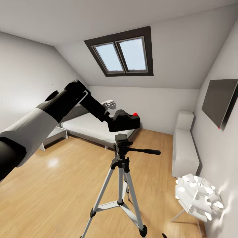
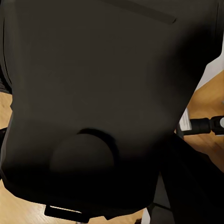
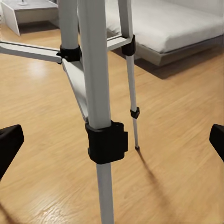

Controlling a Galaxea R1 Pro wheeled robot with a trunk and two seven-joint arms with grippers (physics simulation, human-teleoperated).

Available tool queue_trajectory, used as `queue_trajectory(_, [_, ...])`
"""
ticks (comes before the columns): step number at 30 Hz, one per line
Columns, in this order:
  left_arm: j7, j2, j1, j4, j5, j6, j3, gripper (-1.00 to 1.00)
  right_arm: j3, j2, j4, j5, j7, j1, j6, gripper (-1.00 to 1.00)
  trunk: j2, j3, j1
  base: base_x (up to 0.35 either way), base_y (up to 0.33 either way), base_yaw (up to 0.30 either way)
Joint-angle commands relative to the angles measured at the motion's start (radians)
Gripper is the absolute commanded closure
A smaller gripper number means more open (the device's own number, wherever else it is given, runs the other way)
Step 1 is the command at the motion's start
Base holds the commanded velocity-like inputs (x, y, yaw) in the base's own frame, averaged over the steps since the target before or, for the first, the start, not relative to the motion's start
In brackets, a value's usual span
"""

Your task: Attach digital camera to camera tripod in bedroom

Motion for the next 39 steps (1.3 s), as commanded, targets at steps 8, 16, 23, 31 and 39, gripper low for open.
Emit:
queue_trajectory(8, [-0.009, 0.0, -0.001, -0.001, -0.008, 0.01, -0.001, 1.0, 0.002, 0.0, -0.001, -0.011, 0.008, 0.0, -0.041, -1.0, -0.001, 0.0, 0.0, 0.0, 0.0, 0.0])
queue_trajectory(16, [-0.009, 0.002, -0.001, -0.001, -0.008, 0.01, -0.001, 1.0, 0.002, 0.005, -0.076, -0.009, 0.008, 0.0, -0.048, -1.0, -0.001, 0.0, 0.0, 0.0, 0.0, 0.0])
queue_trajectory(23, [-0.009, 0.0, -0.001, -0.001, -0.008, 0.01, -0.001, 1.0, 0.002, 0.006, -0.158, -0.009, 0.008, 0.0, -0.04, -1.0, -0.001, 0.0, 0.0, 0.0, 0.0, 0.0])
queue_trajectory(31, [-0.01, -0.002, -0.001, -0.001, -0.008, 0.01, -0.001, 1.0, 0.003, 0.01, -0.233, -0.009, 0.009, 0.0, 0.036, -1.0, -0.001, 0.0, 0.0, 0.0, 0.0, 0.0])
queue_trajectory(39, [-0.011, -0.003, -0.001, -0.001, -0.008, 0.01, -0.001, 1.0, 0.003, 0.012, -0.309, -0.009, 0.009, 0.0, 0.112, -1.0, -0.001, 0.0, 0.0, 0.0, 0.0, 0.0])
